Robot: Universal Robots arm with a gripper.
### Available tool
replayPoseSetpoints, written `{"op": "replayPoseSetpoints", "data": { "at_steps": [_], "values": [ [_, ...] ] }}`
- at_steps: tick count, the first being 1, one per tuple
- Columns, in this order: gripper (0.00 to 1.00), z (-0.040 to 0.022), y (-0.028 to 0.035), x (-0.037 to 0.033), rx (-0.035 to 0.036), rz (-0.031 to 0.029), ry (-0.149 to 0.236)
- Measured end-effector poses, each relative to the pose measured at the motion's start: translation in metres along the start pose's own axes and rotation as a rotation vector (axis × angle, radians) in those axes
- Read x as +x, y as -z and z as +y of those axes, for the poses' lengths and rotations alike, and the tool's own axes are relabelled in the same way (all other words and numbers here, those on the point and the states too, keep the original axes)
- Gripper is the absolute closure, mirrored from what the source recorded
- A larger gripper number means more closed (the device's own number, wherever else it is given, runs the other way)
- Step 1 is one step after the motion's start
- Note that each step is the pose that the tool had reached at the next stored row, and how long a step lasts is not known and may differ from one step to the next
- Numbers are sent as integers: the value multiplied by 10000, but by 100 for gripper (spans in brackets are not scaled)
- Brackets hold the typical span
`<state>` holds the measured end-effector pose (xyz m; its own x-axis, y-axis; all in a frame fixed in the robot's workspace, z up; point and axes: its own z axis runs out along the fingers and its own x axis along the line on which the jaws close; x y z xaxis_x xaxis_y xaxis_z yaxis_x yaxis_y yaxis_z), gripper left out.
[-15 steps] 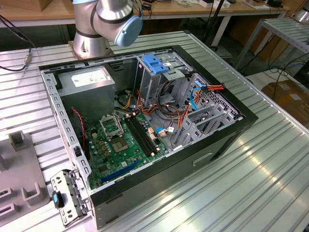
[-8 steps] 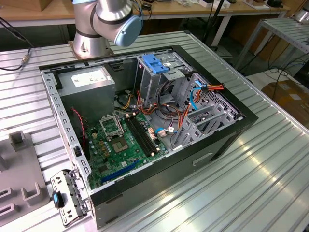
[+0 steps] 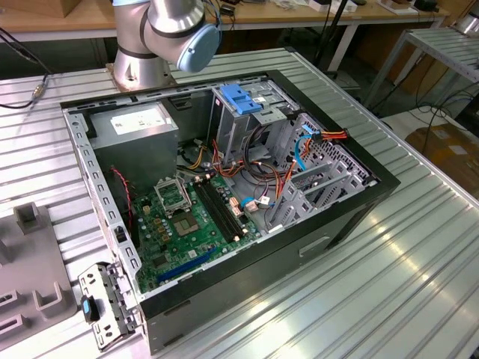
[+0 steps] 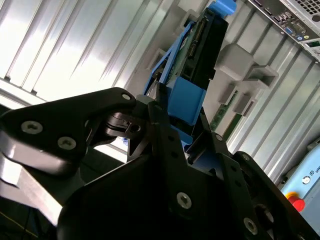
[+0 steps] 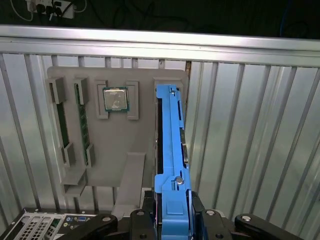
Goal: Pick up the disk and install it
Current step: 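Pick up the disk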
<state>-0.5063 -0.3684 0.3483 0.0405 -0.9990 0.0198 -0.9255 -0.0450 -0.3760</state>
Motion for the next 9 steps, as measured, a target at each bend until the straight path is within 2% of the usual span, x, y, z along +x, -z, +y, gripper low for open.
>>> {"op": "replayPoseSetpoints", "data": {
  "at_steps": [2,5,7,9],
  "values": [
    [63,0,0,0,10,1,1],
    [63,4,0,0,106,5,-1],
    [63,12,-1,-1,222,10,-1],
    [63,31,-4,-1,399,18,-1]
  ]
}}
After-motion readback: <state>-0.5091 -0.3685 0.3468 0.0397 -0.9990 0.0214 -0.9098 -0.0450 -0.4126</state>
